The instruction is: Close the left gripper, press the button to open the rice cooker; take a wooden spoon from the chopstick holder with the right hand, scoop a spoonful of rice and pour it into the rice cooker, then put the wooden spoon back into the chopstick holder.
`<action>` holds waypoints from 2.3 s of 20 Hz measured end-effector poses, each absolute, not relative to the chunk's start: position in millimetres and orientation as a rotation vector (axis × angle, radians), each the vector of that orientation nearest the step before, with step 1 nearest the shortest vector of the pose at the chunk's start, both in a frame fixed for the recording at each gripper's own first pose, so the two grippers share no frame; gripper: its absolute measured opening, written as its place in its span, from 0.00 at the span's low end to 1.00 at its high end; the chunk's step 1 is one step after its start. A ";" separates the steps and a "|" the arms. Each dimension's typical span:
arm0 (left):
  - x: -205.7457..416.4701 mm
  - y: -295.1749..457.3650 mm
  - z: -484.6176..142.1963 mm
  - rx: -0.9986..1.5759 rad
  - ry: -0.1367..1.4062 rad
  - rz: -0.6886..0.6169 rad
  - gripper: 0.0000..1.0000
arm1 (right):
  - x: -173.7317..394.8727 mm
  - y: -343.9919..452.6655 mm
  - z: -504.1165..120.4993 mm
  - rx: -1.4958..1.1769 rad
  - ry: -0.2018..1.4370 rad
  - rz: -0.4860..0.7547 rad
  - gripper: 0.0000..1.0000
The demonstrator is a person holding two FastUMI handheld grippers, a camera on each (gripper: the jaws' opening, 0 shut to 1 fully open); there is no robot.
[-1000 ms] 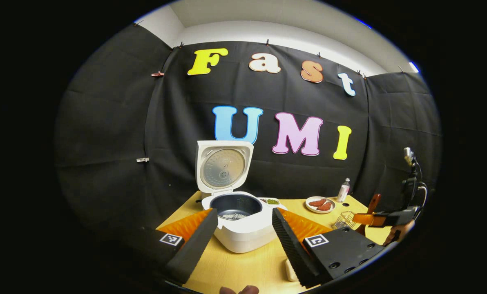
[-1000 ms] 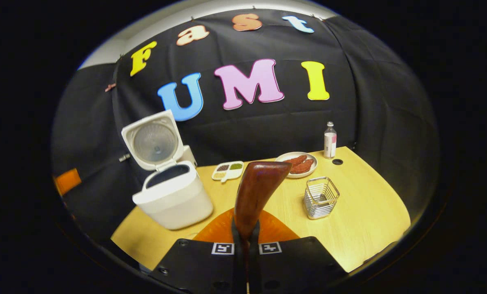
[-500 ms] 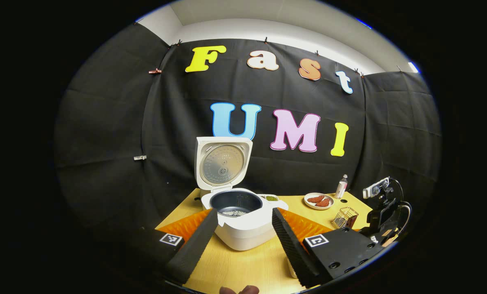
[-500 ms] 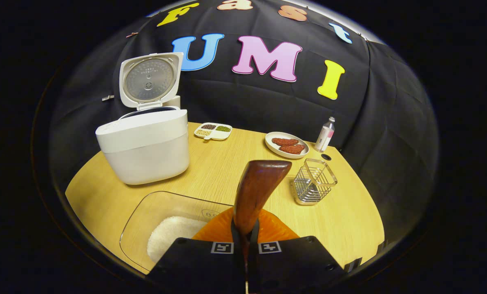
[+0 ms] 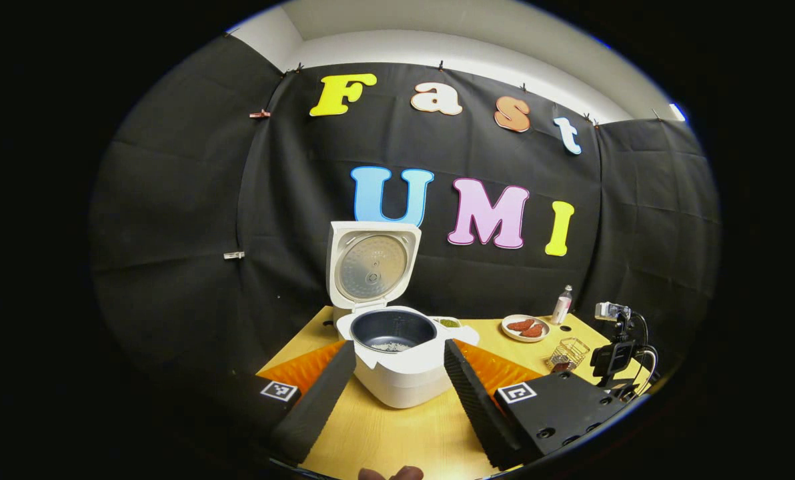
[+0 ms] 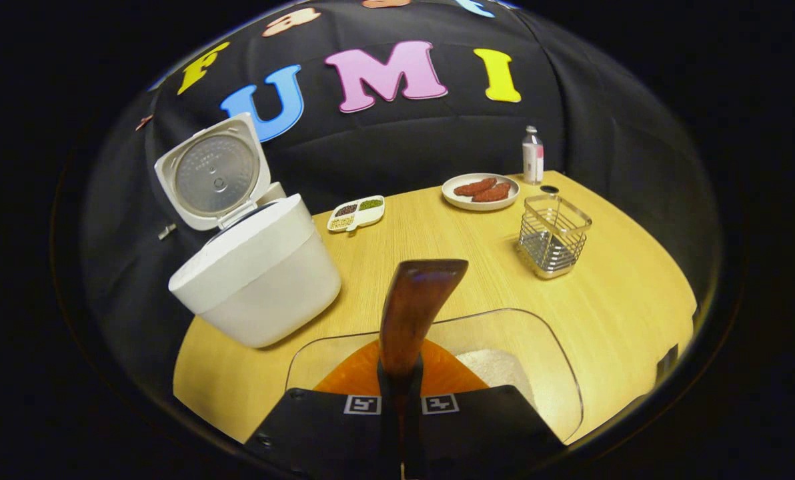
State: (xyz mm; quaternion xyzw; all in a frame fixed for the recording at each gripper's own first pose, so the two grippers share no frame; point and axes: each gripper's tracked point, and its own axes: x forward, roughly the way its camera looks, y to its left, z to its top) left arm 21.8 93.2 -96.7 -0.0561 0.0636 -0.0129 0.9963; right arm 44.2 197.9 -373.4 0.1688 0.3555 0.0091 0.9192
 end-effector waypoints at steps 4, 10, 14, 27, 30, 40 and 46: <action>20.7 95.1 -96.7 -0.115 0.124 -0.022 0.93 | 42.7 187.3 -377.3 0.529 0.751 -0.020 0.07; 19.4 96.0 -96.8 -0.111 0.125 -0.020 0.93 | 44.0 161.8 -360.8 0.665 0.701 -0.054 0.07; 18.3 90.7 -95.5 -0.119 0.122 -0.021 0.93 | 45.3 147.6 -344.8 0.780 0.667 -0.038 0.07; 17.6 75.1 -96.1 -0.147 0.122 -0.042 0.93 | 68.5 133.4 -234.9 1.010 0.587 0.023 0.07; 19.3 73.7 -97.3 -0.163 0.122 -0.046 0.93 | 92.7 148.8 -192.9 1.043 0.556 0.056 0.07; 20.5 69.3 -101.9 -0.156 0.118 -0.070 0.93 | 198.5 221.0 -109.3 1.112 0.432 0.109 0.07; 22.2 76.9 -111.6 -0.159 0.123 -0.069 0.93 | 233.0 277.7 -93.4 1.051 0.405 0.171 0.07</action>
